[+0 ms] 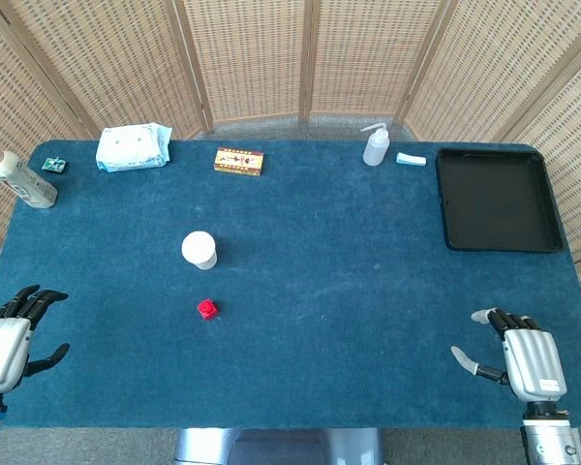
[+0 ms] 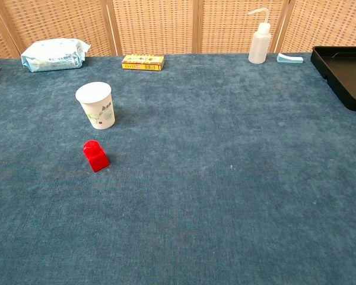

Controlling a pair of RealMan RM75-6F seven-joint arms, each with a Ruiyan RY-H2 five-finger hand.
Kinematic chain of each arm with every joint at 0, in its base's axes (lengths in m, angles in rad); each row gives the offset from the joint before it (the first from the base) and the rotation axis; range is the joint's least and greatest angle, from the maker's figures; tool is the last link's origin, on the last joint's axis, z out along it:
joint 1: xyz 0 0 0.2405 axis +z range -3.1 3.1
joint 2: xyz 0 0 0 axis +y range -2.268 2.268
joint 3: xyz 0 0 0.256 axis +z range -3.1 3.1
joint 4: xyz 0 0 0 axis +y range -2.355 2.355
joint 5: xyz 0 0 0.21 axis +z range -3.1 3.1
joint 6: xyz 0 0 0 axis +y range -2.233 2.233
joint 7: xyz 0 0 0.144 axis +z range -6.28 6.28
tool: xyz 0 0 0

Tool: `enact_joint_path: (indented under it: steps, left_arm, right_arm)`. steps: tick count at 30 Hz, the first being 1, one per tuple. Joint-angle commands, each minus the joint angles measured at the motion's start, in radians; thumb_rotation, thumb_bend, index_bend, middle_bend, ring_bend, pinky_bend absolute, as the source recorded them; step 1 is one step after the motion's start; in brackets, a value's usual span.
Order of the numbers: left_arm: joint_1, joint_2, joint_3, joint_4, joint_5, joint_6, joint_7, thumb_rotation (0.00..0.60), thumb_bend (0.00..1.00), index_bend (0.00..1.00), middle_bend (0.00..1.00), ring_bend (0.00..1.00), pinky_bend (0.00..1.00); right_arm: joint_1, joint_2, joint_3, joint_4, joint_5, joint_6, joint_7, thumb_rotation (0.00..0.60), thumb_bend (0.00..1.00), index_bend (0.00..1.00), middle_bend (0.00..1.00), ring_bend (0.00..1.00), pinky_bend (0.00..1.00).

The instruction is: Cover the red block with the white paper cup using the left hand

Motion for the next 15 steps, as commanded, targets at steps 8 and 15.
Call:
enact_joint_path:
  steps: [8, 15]
  left_arm:
    - [-0.015, -0.006, -0.006, 0.006, -0.008, -0.020, 0.006, 0.537, 0.23, 0.24, 0.26, 0.14, 0.23]
    - [-0.078, 0.018, -0.038, -0.005, -0.039, -0.097, 0.049, 0.530, 0.23, 0.23, 0.26, 0.14, 0.23]
  right_arm:
    - [-0.004, 0.003, -0.005, -0.002, -0.003, 0.004, 0.001, 0.147, 0.28, 0.36, 0.41, 0.42, 0.38]
    - [-0.021, 0.005, -0.013, 0.000, -0.014, 0.027, 0.022, 0.143, 0.27, 0.36, 0.41, 0.42, 0.38]
